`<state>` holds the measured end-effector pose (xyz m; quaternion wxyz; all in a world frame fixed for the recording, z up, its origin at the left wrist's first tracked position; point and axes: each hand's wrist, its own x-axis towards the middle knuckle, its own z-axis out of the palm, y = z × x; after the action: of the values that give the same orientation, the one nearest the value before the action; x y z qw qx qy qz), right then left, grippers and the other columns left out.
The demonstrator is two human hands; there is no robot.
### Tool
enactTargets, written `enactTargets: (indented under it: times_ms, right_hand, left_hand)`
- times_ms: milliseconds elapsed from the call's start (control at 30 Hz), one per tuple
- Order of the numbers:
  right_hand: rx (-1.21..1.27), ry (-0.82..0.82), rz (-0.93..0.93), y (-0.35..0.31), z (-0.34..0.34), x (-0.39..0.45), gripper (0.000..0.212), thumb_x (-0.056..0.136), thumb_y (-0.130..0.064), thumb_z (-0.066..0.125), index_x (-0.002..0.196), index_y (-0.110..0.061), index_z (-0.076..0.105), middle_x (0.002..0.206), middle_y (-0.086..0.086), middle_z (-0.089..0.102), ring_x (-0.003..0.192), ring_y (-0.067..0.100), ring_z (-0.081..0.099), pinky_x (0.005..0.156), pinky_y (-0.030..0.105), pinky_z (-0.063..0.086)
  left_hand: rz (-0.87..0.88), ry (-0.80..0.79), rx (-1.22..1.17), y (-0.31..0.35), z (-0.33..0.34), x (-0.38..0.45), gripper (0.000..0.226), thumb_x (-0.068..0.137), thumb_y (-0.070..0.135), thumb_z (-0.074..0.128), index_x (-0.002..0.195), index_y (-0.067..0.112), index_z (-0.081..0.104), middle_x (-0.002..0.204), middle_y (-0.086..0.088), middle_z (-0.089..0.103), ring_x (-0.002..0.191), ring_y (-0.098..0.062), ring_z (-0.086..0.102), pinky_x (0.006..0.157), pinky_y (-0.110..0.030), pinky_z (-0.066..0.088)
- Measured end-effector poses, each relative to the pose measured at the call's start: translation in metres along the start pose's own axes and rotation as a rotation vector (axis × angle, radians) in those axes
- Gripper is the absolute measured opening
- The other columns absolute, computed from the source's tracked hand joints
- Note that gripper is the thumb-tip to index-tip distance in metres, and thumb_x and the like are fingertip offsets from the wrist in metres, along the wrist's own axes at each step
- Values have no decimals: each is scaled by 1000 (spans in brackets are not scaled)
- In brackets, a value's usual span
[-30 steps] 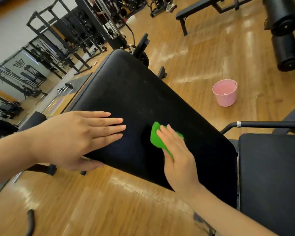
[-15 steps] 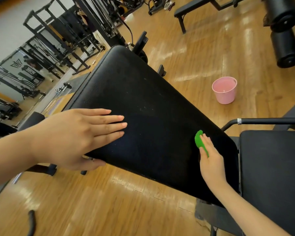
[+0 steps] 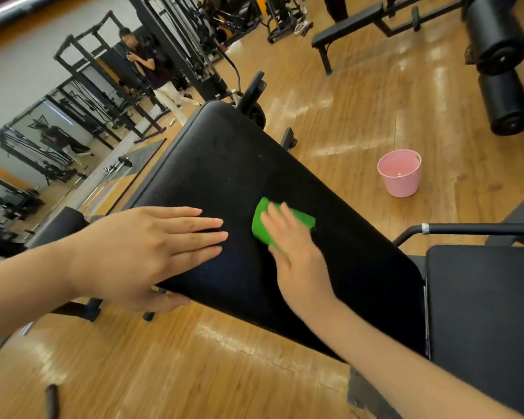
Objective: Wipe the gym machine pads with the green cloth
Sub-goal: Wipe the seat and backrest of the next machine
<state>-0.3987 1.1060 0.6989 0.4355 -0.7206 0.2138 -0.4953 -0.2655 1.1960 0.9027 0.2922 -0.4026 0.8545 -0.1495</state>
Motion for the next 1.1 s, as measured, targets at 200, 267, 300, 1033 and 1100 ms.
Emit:
enactTargets:
  times_ms: [200, 267, 300, 1033, 1100]
  right_hand:
    - [321, -93, 86, -5, -14, -58, 52, 86, -5, 47, 133, -27, 47, 137, -36, 38, 135, -3, 29, 111, 15, 22]
    - [444, 23, 176, -12, -25, -33, 49, 86, -3, 45, 125, -32, 51, 127, -42, 42, 132, -6, 32, 106, 9, 26]
    - [433, 79, 181, -15, -29, -17, 48, 88, -2, 45, 125, -32, 50, 127, -40, 42, 132, -5, 33, 106, 10, 28]
    - [142, 95, -69, -2, -20, 18, 41, 90, -10, 45, 131, -5, 48, 136, 4, 48, 134, 16, 36, 111, 25, 29]
    - [108, 97, 10, -12, -15, 56, 41, 92, -7, 48, 133, -7, 47, 141, 4, 45, 137, 14, 29, 112, 25, 24]
  left_hand:
    - [9, 108, -78, 1, -2, 0, 47, 87, 44, 58, 106, 4, 75, 118, -10, 68, 116, -27, 62, 103, -39, 41]
    - [20, 121, -81, 1, -2, 1, 47, 90, 41, 52, 104, 3, 75, 117, -11, 69, 115, -28, 62, 102, -39, 42]
    - [21, 122, -82, 1, -2, 1, 47, 92, 40, 49, 104, 3, 75, 116, -12, 69, 115, -28, 62, 103, -39, 41]
    - [-61, 259, -18, 6, 0, -2, 43, 95, 27, 43, 93, 0, 77, 116, -18, 67, 109, -32, 65, 94, -42, 48]
    - [-102, 272, 4, 7, 0, -1, 42, 94, 26, 44, 97, -1, 75, 120, -19, 65, 114, -34, 61, 96, -45, 47]
